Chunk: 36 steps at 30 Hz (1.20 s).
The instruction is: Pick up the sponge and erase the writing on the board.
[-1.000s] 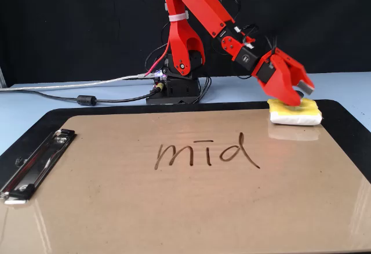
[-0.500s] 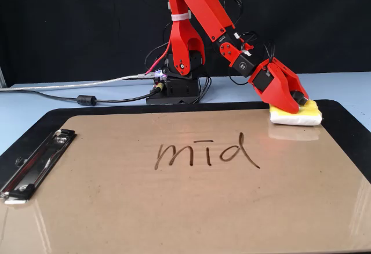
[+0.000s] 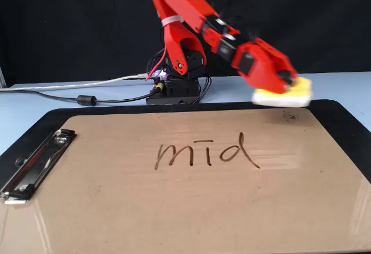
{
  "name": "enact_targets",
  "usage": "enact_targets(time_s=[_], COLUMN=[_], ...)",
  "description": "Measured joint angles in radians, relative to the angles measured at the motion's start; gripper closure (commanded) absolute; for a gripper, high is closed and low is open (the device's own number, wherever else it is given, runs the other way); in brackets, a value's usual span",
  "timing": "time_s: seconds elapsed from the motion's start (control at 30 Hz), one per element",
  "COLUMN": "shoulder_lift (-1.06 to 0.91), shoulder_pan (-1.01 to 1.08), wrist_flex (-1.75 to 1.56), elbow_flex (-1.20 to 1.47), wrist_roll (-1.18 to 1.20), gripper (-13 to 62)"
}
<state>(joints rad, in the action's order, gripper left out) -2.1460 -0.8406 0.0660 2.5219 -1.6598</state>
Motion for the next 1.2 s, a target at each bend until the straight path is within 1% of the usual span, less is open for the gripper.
enact_targets(time_s=[0.03,0.07,0.1,0.13,0.17,0.2,0.23,0.3,0.43,0.63,0.7,0.8,0.87,0.93,1.0,1.13,1.2], shoulder_lift=[-0.084,-0.123,-0.149,-0.152,-0.152,-0.150,-0.143,-0.110,-0.014,0.278,0.301,0.310,0.328,0.400,0.540,0.911,0.976], shoulder_pan=[0.103,0.176,0.304,0.385,0.517,0.598,0.690,0.798,0.925,0.951,0.948,0.946,0.948,0.951,0.948,0.943,0.946], wrist_flex=[0.144,0.229,0.318,0.354,0.373,0.373,0.371,0.360,0.201,-0.120,-0.245,-0.422,-0.479,-0.517,-0.554,-0.653,-0.676], elbow_flex=[-0.003,-0.008,-0.025,-0.038,-0.046,-0.046,-0.048,-0.046,-0.046,-0.015,0.064,0.163,0.175,0.160,0.032,-0.380,-0.426], wrist_roll=[0.002,0.002,0.018,0.044,0.120,0.184,0.302,0.454,0.451,0.268,0.213,0.198,0.201,0.196,0.198,0.201,0.201], gripper=[57.3,57.3,57.3,57.3,57.3,57.3,57.3,57.3,57.3,57.3,57.3,57.3,57.3,57.3,57.3,57.3,57.3])
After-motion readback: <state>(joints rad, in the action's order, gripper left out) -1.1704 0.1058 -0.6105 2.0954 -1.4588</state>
